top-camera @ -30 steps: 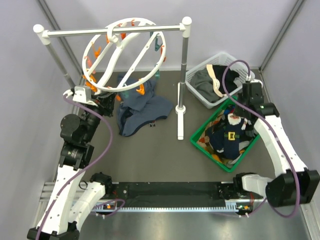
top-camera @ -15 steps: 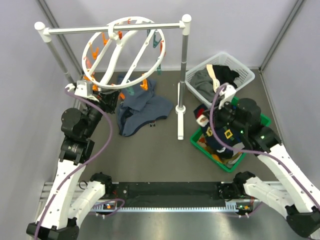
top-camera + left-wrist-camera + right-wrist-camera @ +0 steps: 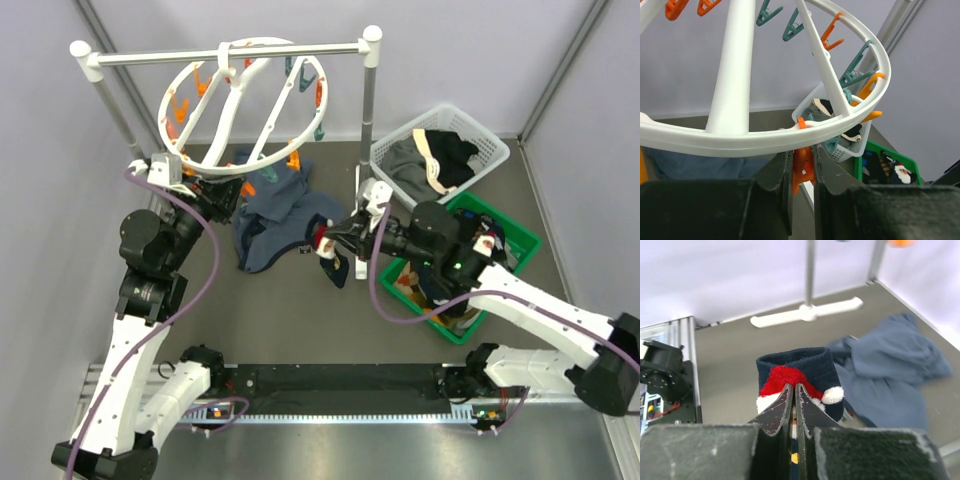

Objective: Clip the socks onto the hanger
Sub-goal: Pick up the sock from the bin, then clamp the sock onto the hanger.

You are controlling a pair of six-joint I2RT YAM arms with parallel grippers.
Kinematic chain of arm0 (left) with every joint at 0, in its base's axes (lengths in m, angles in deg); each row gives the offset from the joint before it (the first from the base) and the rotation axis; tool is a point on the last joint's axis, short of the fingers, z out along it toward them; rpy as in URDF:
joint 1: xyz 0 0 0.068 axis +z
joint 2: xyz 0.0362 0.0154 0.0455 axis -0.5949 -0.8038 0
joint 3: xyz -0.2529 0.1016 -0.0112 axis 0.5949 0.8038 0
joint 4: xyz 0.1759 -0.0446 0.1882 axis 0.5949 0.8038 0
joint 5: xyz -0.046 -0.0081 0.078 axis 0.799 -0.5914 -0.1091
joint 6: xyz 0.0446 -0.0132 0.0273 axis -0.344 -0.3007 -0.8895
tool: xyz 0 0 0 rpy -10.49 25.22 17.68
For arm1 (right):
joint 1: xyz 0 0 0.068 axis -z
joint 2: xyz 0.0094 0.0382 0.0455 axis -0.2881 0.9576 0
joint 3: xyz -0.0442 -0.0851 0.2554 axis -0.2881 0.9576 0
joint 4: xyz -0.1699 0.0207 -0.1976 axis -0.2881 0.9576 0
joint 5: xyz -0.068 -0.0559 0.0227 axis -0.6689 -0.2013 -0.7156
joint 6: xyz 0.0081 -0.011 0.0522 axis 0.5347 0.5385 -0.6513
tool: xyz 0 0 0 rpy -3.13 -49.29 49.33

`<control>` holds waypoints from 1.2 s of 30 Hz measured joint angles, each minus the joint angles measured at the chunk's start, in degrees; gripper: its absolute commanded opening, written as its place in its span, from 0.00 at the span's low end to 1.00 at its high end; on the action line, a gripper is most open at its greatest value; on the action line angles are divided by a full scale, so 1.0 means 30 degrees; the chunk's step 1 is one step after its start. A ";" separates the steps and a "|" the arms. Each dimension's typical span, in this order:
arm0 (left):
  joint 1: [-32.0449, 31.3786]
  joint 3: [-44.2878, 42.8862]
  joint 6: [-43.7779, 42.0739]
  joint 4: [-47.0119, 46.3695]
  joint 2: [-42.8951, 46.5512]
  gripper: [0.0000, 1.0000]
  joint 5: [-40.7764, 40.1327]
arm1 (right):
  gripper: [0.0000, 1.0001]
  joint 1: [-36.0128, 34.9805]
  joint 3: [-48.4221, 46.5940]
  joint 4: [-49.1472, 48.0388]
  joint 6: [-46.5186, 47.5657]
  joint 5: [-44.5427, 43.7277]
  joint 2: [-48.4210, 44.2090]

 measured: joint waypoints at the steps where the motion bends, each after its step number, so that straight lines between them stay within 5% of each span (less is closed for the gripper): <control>1: 0.0000 -0.0066 0.0117 -0.0007 -0.0022 0.00 0.0022 | 0.00 -0.0255 -0.0015 -0.0714 0.0000 0.0073 0.0510; 18: 0.0000 -0.0182 0.2033 -0.0087 -0.0357 0.00 0.1005 | 0.00 -0.1260 -0.3169 -0.8094 -0.0831 0.0831 0.5938; 36: 0.0000 -0.0182 0.3024 -0.0386 -0.0262 0.00 0.1260 | 0.00 -0.1260 -0.3861 -0.9071 -0.1384 0.1239 0.7278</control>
